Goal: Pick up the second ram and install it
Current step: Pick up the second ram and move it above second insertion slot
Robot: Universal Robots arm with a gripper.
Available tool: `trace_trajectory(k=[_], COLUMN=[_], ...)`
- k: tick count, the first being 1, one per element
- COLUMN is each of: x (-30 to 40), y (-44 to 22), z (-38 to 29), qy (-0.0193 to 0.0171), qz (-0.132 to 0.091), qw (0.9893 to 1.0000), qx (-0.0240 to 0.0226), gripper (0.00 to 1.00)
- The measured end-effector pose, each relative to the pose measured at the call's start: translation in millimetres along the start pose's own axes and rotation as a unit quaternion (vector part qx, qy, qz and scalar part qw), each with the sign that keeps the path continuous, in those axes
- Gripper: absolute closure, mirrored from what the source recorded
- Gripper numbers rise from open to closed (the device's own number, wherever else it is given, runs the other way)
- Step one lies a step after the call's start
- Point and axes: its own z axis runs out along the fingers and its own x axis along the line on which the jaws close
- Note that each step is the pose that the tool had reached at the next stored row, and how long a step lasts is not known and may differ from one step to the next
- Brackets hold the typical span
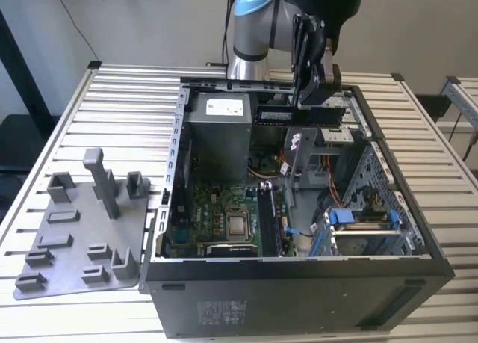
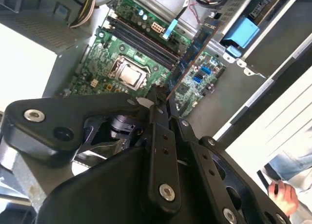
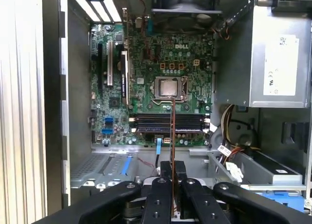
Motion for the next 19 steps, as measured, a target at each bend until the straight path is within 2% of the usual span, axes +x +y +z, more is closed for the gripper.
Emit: trace_trajectory(k=[9, 19], x=[-15.6, -36.0], y=[2.7, 3.4], z=[1.1, 3.4], qy=[-0.0060, -0.0098], qz=[0.001, 0.001], qw=[1.0000, 1.0000], qx=[0.0002, 0.0002], gripper=[0.86, 0.86])
